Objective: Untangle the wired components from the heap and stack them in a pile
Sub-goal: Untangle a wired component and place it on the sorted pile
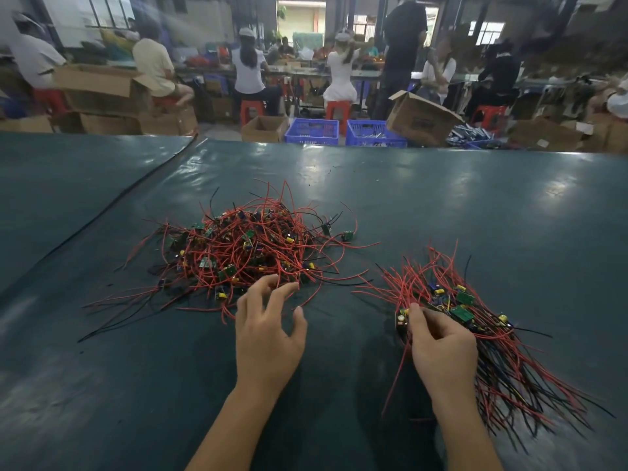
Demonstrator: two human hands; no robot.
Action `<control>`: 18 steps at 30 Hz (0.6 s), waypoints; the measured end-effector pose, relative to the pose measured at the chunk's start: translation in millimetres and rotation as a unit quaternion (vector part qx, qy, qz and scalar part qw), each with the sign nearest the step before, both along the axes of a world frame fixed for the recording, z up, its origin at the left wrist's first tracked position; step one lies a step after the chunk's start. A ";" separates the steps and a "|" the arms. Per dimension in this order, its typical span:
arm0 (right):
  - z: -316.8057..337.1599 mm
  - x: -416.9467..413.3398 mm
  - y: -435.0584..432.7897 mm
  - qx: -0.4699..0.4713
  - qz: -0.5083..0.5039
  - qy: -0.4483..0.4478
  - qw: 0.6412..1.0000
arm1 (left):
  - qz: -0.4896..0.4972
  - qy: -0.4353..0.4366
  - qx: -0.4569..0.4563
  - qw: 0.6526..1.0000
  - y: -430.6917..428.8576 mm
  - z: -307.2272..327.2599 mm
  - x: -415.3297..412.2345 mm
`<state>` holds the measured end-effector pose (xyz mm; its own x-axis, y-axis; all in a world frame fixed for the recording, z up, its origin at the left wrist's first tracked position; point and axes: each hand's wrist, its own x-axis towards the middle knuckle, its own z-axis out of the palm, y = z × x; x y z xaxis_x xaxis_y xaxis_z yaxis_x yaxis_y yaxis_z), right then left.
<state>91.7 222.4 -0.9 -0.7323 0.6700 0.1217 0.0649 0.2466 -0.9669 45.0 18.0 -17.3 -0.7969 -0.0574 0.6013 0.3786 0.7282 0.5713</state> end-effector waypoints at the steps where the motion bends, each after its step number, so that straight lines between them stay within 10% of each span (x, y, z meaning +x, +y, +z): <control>1: -0.9 1.6 1.8 0.067 -0.010 -0.028 0.997 | 0.012 -0.018 -0.012 1.000 -1.9 -1.6 -1.7; 7: 5.2 5.9 -7.2 0.225 -0.059 -0.061 0.971 | -0.023 -0.147 -0.037 0.988 -5.6 -7.8 -6.8; 18: -12.8 1.3 -54.0 0.111 0.159 0.033 0.981 | -0.055 -0.119 0.093 0.987 -4.3 0.6 -4.4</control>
<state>92.9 168.4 -13.7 -0.8857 0.3610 0.2919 -0.1093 0.4489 -0.8869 40.6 13.6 -16.7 -0.9217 -0.0541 0.3841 0.2889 0.5651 0.7728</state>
